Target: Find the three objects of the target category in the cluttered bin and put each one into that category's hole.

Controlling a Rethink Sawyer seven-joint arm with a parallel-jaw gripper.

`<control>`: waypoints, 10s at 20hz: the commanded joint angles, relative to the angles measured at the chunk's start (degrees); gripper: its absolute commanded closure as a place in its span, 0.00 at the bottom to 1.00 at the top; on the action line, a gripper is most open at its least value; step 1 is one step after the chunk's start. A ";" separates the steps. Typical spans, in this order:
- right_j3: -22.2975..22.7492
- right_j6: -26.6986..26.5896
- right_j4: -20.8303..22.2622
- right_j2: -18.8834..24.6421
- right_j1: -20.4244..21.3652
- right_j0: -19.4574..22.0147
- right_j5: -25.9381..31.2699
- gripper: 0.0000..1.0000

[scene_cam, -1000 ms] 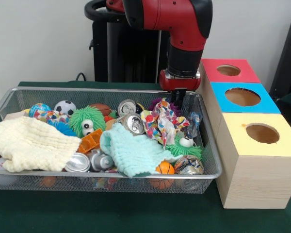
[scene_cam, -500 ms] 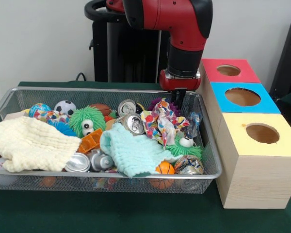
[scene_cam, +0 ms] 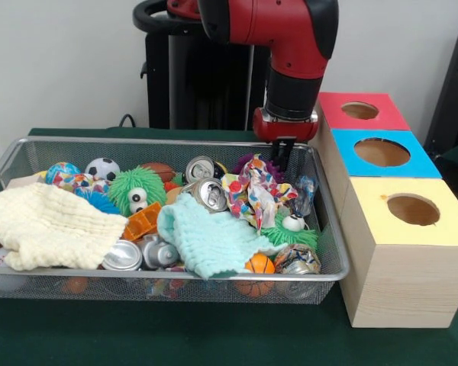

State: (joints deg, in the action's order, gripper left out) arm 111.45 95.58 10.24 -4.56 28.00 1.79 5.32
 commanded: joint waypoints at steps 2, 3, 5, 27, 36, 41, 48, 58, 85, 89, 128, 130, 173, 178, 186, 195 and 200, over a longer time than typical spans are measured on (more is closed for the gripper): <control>1.08 11.03 -3.35 1.68 1.29 -1.38 3.09 1.00; 1.27 11.13 -3.49 1.55 1.43 -1.62 3.00 1.00; 1.75 11.20 -3.66 1.24 1.66 -1.85 2.98 1.00; 2.25 11.96 -4.46 1.81 1.39 -2.86 0.47 1.00; -1.18 11.15 -5.37 2.81 -4.18 -2.43 -0.80 1.00; -1.61 10.67 -5.49 2.98 -5.34 -2.24 -1.58 1.00; -1.51 10.87 -5.42 3.48 -8.13 -1.68 -5.06 1.00; 0.04 11.10 -4.94 3.37 -9.59 -1.19 -9.19 1.00; 8.04 8.60 -4.89 2.86 5.90 0.52 -0.57 1.00; 9.30 8.40 -4.29 3.39 6.81 1.93 -1.00 1.00; 10.63 8.23 -0.65 2.13 4.44 5.74 -6.74 1.00; 10.86 8.04 -0.28 2.60 4.46 6.11 -6.87 1.00; 20.48 13.37 -3.14 0.72 2.70 -10.13 -15.88 1.00; 22.12 11.32 0.20 -1.61 3.08 -5.83 -16.89 1.00; 19.98 9.31 -0.61 -0.83 5.77 -4.43 -11.88 1.00; 19.66 10.13 -4.02 1.12 10.51 -6.09 -6.36 1.00; 18.83 10.54 -5.45 1.46 12.33 -7.44 -4.06 1.00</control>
State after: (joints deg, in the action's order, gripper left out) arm 136.76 95.58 9.69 -8.23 36.78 -5.44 -2.85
